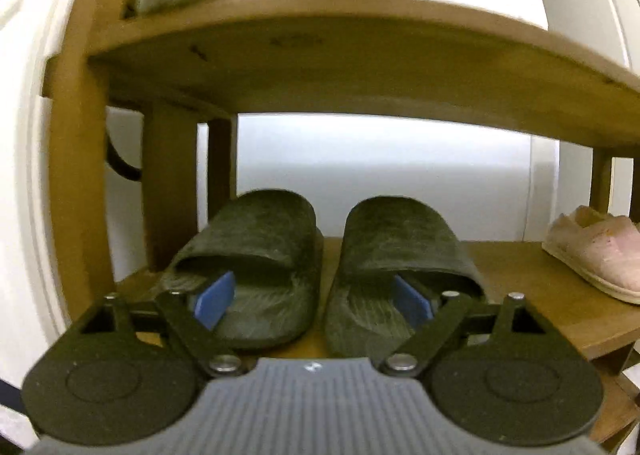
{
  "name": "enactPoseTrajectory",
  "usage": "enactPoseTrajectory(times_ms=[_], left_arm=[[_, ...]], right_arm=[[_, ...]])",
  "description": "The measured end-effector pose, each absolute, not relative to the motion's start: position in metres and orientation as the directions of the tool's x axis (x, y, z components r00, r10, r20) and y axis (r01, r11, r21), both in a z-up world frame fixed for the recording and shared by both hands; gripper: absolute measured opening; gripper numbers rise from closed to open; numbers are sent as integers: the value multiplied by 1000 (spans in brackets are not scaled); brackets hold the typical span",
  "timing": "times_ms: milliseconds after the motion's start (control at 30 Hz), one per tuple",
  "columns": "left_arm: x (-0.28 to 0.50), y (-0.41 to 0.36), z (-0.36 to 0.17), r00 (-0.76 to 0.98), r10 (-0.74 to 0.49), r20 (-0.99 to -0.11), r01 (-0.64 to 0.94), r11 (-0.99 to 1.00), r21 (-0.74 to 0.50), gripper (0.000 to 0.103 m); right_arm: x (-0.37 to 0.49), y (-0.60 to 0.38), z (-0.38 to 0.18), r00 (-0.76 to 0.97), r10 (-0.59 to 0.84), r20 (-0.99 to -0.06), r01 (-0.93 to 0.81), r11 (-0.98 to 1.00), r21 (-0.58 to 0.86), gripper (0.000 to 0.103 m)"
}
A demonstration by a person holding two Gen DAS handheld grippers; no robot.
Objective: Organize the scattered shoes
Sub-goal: 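Lift the dark green slides onto the upper rack shelf and release, then move the right tool to the grey sneakers and grasp both heels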
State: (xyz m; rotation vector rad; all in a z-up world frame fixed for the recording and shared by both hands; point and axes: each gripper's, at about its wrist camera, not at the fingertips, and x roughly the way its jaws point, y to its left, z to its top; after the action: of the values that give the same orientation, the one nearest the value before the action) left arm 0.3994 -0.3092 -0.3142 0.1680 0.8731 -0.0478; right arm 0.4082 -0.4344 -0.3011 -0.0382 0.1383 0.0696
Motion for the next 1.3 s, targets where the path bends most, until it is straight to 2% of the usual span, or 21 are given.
enactPoseTrajectory(times_ms=[100, 233, 300, 400, 500, 667, 833, 933, 1100, 1300], left_arm=[[388, -314, -313, 660, 16, -751, 118, 985, 124, 73], [364, -322, -321, 685, 4, -729, 121, 986, 118, 73], [341, -332, -343, 673, -14, -739, 116, 989, 87, 73], [315, -349, -386, 640, -36, -767, 140, 988, 71, 73], [282, -381, -441, 625, -30, -780, 180, 978, 107, 73], [241, -414, -543, 514, -24, -857, 229, 967, 110, 73], [195, -442, -607, 473, -5, -881, 274, 951, 142, 73], [175, -442, -621, 463, 6, -886, 263, 954, 144, 73], [166, -449, -629, 482, 20, -876, 245, 957, 157, 73], [162, -451, -655, 472, 49, -880, 256, 948, 190, 73]], right_arm=[[389, -434, -299, 990, 75, -123, -80, 996, -37, 91], [331, -454, -305, 997, 62, -55, -62, 998, 10, 91], [292, -474, -314, 999, 32, -26, -31, 998, 53, 92], [227, -512, -343, 997, -74, -31, 76, 992, 103, 98], [165, -546, -398, 978, -185, -101, 196, 974, 114, 98], [102, -560, -477, 935, -288, -208, 301, 953, 32, 98], [68, -554, -547, 893, -290, -344, 297, 954, -32, 97], [67, -562, -570, 871, -303, -385, 321, 947, -20, 97], [61, -571, -599, 864, -313, -394, 320, 946, -50, 97], [66, -584, -644, 827, -289, -481, 314, 949, -31, 97]])
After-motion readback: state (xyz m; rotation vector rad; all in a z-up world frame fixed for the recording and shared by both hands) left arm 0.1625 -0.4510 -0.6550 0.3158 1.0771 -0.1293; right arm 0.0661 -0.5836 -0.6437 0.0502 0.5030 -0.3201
